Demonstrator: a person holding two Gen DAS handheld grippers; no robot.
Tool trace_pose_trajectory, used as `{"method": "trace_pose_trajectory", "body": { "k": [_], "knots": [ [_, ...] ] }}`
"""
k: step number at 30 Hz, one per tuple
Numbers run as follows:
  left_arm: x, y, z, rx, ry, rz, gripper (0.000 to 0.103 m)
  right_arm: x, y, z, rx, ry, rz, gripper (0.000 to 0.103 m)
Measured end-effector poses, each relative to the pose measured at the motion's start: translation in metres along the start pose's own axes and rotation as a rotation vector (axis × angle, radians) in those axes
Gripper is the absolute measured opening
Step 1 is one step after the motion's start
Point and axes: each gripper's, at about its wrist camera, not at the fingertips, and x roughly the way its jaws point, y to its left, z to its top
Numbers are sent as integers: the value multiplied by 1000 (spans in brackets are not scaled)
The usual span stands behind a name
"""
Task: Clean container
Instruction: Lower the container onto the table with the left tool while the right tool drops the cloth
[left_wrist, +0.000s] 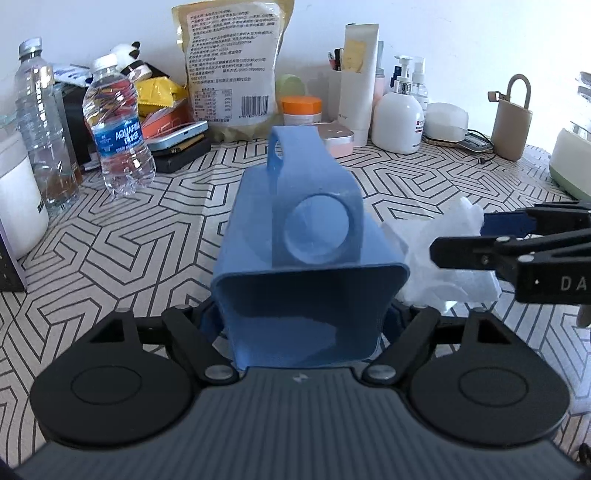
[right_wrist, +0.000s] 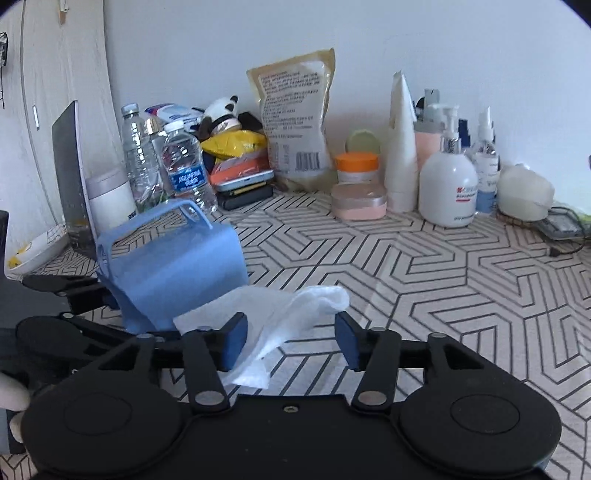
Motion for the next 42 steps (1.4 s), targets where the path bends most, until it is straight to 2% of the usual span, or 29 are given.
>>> {"method": "trace_pose_trajectory", "body": {
  "k": [4, 7, 16, 19, 21, 23, 27, 32, 35, 38, 42],
  "knots": [
    [-2, 0, -1, -6, -11, 0, 83, -4, -5, 1, 39, -19, -43, 67],
    [-6, -1, -2, -2, -29, 0, 88, -6, -11, 3, 73, -36, -76, 79],
    [-22, 14, -7, -75, -92, -37, 92, -14, -13, 2, 81, -73, -74, 80],
    [-28, 16, -10, -80, -109, -66, 92, -25, -13, 3, 88, -130, -98, 80],
    [-35, 21, -13, -102, -136, -83, 92, -34, -17, 2, 125, -172, -55, 83],
    [-41, 25, -17, -133, -147, -70, 93, -37, -18, 0, 159, -178, -51, 83],
    [-49, 27, -23, -120, -138, -75, 93, -43, -5, -5, 137, -119, -113, 83],
    [-52, 24, -30, -97, -55, -64, 93, -53, 25, -22, 85, -52, -80, 83],
    [-55, 19, -33, -51, -39, -94, 93, -59, 42, -31, 38, -16, -92, 83],
    [-55, 10, -34, 3, -15, -94, 93, -62, 48, -40, 38, -5, -118, 87],
    [-53, 8, -35, 19, 22, -114, 94, -59, 43, -49, 76, 18, -161, 87]
  ]
}}
